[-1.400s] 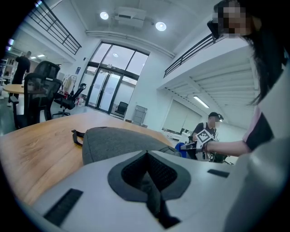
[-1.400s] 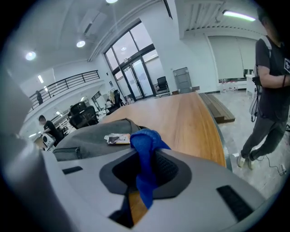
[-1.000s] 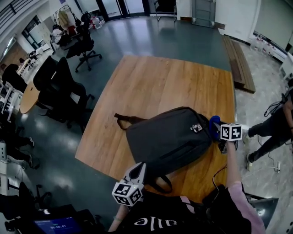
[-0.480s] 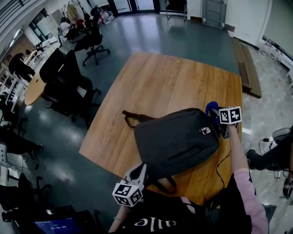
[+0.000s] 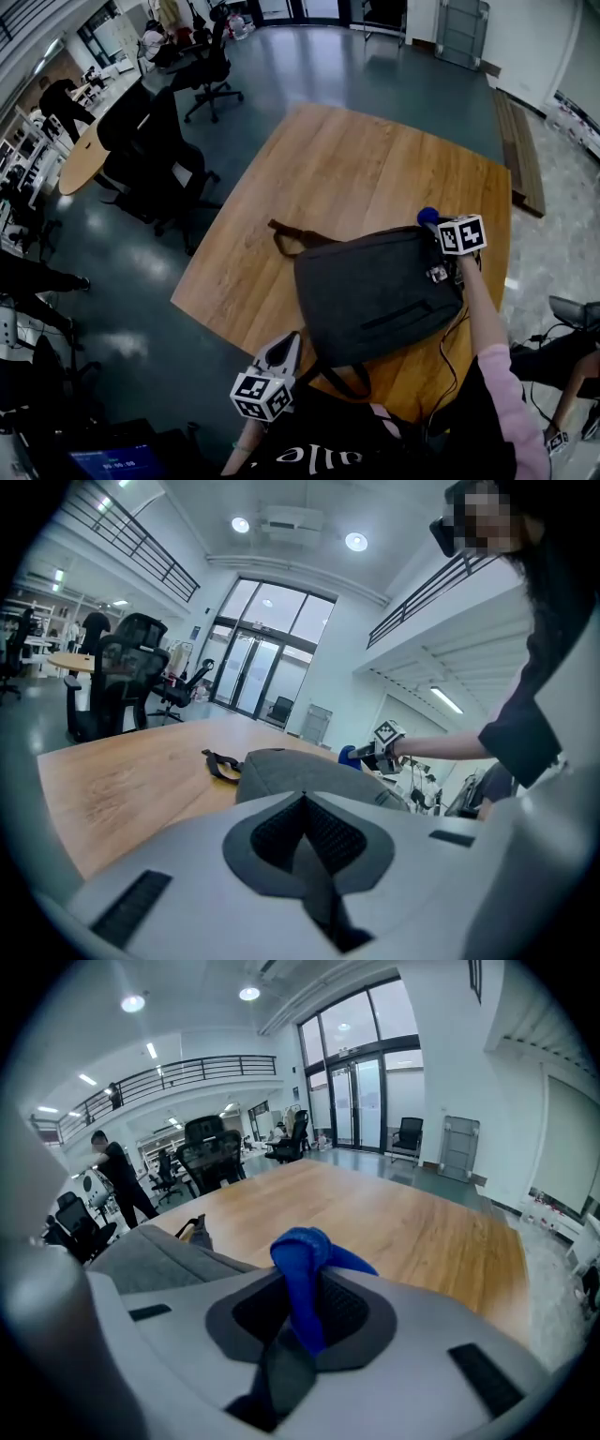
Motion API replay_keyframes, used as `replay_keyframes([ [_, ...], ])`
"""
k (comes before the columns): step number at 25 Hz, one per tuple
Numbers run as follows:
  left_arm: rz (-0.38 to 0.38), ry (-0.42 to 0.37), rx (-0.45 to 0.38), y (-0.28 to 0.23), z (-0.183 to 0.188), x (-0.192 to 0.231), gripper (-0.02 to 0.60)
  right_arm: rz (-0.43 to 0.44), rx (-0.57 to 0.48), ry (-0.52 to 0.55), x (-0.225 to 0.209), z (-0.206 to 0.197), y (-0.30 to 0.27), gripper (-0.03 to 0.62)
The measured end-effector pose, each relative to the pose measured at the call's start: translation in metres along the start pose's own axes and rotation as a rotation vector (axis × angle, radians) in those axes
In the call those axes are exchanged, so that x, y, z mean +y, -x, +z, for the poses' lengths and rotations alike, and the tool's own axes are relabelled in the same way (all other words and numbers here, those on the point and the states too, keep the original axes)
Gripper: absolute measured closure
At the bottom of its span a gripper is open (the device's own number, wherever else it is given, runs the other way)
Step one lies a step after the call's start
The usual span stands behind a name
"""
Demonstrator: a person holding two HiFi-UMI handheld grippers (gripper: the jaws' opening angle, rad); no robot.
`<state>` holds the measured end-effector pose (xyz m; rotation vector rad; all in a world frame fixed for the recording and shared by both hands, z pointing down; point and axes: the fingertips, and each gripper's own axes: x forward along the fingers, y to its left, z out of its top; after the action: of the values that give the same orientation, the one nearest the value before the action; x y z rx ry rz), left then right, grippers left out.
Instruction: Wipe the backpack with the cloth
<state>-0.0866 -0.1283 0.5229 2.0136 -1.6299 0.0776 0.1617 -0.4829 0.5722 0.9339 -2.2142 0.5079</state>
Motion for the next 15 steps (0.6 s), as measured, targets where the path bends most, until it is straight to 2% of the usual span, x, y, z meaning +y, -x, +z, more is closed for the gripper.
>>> replay_keyframes([
  [6,0.008,0.01,-0.019,0.006,-0.001,0.015,0.583,0.045,0.007,0.071,0.045,0.014,-0.019,0.528],
  [15,0.045,0.03,-0.07,0.013,0.0,0.038,0.583,0.192,-0.002,0.161,0.131,0.033,-0.045,0.528],
])
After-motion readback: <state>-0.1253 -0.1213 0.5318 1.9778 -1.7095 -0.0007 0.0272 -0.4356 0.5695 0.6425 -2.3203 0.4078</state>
